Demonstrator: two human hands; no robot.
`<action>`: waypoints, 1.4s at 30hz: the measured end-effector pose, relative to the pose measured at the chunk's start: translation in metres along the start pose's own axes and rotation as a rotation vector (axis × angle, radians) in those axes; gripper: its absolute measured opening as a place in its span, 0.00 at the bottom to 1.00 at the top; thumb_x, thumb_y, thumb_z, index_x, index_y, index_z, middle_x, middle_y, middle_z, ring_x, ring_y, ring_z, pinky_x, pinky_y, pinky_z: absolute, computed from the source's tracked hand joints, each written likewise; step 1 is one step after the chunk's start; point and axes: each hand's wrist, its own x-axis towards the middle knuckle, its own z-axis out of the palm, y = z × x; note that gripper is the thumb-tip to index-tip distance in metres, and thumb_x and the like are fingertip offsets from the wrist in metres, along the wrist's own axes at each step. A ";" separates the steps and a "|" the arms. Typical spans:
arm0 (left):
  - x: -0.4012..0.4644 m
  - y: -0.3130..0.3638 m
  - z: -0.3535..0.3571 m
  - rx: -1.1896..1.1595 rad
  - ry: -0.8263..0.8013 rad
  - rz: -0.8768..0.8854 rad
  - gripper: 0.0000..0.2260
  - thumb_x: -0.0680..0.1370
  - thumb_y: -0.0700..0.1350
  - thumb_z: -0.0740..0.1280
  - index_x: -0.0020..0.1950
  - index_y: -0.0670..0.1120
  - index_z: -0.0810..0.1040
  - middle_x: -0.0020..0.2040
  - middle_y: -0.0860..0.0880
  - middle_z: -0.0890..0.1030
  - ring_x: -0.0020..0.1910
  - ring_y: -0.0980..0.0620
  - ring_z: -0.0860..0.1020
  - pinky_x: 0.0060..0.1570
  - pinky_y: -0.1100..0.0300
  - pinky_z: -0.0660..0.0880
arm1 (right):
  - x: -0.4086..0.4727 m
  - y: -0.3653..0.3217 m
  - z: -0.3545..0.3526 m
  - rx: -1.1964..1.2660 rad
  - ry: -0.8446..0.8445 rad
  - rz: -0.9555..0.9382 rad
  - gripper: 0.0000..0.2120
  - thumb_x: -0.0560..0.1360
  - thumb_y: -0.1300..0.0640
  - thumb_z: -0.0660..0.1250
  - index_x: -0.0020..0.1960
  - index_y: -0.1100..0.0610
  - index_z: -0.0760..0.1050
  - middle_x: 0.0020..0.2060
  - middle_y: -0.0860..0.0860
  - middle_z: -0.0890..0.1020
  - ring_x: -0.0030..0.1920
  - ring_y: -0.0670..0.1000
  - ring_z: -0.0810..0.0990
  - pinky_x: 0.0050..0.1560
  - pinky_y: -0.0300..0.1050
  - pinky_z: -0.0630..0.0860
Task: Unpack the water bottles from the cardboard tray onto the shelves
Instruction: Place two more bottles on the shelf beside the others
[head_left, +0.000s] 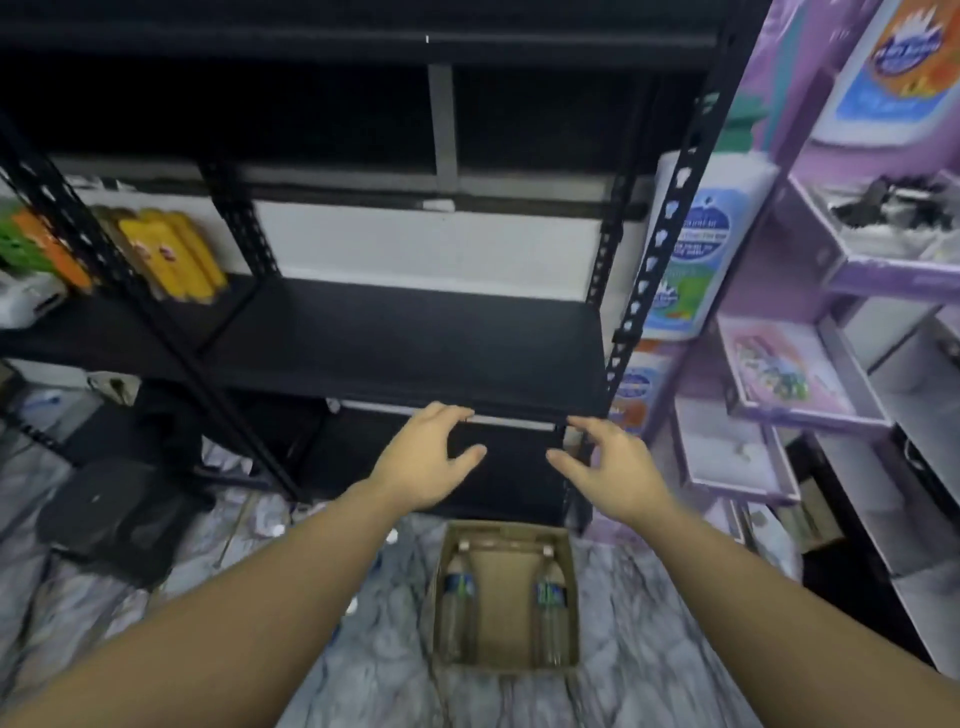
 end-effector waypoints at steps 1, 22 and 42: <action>-0.008 -0.011 0.013 -0.013 -0.031 -0.021 0.25 0.81 0.58 0.68 0.77 0.50 0.72 0.71 0.52 0.74 0.70 0.50 0.73 0.68 0.56 0.71 | -0.008 0.009 0.012 0.001 -0.017 0.039 0.32 0.75 0.37 0.73 0.75 0.51 0.74 0.70 0.51 0.79 0.70 0.54 0.77 0.69 0.50 0.74; -0.009 -0.223 0.300 -0.346 -0.326 -0.414 0.14 0.78 0.54 0.74 0.61 0.55 0.76 0.53 0.52 0.82 0.49 0.54 0.81 0.55 0.55 0.80 | -0.009 0.198 0.285 0.077 -0.123 0.504 0.25 0.75 0.42 0.74 0.68 0.49 0.77 0.58 0.48 0.84 0.59 0.52 0.82 0.58 0.49 0.78; 0.074 -0.426 0.671 0.037 -0.288 -0.683 0.46 0.74 0.55 0.76 0.80 0.36 0.55 0.71 0.35 0.65 0.68 0.36 0.71 0.69 0.48 0.69 | 0.105 0.515 0.603 -0.160 -0.144 0.696 0.45 0.76 0.45 0.74 0.80 0.66 0.55 0.72 0.63 0.68 0.71 0.63 0.70 0.72 0.53 0.69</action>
